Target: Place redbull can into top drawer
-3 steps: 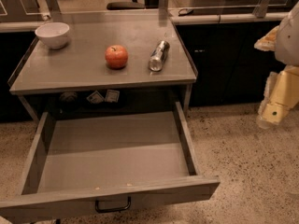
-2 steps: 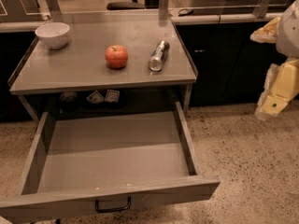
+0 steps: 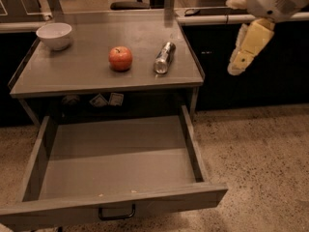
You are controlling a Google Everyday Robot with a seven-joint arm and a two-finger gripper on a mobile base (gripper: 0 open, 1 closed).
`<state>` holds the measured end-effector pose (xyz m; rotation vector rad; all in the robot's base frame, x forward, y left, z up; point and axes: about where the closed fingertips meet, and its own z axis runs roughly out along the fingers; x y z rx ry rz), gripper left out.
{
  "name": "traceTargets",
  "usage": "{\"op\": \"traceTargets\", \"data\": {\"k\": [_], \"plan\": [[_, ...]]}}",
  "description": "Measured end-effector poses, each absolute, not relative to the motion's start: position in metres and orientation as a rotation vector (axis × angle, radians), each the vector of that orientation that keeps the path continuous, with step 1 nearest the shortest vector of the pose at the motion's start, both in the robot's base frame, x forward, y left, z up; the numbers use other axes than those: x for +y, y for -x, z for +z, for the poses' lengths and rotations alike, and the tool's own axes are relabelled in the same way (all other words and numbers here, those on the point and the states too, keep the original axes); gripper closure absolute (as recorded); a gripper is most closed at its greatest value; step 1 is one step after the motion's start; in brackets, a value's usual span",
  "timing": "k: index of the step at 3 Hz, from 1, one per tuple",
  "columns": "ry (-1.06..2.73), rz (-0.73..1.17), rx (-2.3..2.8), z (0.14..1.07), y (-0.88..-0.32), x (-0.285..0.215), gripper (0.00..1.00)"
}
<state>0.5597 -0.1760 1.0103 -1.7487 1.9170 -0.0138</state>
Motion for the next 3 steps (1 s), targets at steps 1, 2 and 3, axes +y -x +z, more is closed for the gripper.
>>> {"op": "traceTargets", "data": {"k": [1,2,3], "plan": [[1.752,-0.061,1.966,1.005,-0.621,-0.151,0.0],[1.757,-0.163,2.079,0.977,-0.683,-0.13,0.0],[1.755,-0.16,2.076,0.977,-0.682,-0.13,0.0]]}}
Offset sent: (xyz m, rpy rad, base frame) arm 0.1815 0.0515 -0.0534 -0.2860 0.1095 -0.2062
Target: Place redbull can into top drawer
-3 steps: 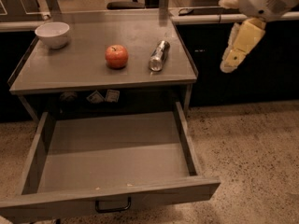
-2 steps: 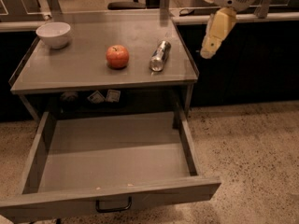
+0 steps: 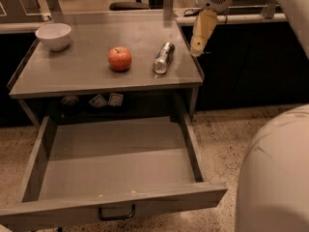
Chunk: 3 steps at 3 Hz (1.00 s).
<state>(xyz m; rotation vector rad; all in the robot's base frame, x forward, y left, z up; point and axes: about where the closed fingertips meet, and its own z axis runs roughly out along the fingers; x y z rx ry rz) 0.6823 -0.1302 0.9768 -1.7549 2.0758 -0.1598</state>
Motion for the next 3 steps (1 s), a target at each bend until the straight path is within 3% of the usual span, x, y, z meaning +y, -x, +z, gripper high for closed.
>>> {"op": "traceTargets", "data": {"k": [3], "plan": [[1.833,0.044,2.006,0.896,-0.765,-0.091,0.0]]}}
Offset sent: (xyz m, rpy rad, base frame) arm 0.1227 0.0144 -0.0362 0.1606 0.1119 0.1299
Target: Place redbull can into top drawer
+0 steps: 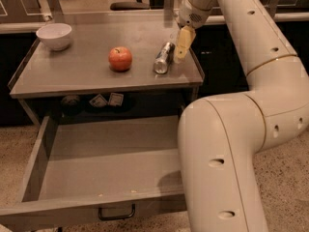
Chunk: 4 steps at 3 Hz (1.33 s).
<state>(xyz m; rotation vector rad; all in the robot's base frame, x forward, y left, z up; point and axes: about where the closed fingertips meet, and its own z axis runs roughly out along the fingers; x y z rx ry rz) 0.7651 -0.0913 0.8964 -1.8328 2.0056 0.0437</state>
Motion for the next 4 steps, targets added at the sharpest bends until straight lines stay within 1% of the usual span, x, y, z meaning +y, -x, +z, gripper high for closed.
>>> {"op": "traceTargets", "data": {"k": [1,3,4], "plan": [[1.827,0.044,1.986,0.892,-0.772,-0.087,0.0],[2.037,0.167,1.853,0.841,-0.777,-0.024,0.0],[2.037,0.167,1.852,0.841,-0.777,-0.024,0.0]]}}
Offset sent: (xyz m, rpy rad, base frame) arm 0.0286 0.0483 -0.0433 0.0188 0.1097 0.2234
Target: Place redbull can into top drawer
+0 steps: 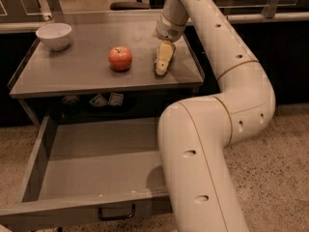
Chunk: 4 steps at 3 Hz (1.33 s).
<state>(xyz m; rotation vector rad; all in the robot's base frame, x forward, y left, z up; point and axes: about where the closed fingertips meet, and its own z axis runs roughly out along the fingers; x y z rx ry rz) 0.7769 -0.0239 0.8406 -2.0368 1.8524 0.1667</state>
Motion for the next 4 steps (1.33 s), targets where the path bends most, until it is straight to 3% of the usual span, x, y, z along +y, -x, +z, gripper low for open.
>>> {"op": "traceTargets", "data": {"k": [4], "plan": [[2.172,0.141,1.52,0.839,-0.785,-0.026,0.0]]}}
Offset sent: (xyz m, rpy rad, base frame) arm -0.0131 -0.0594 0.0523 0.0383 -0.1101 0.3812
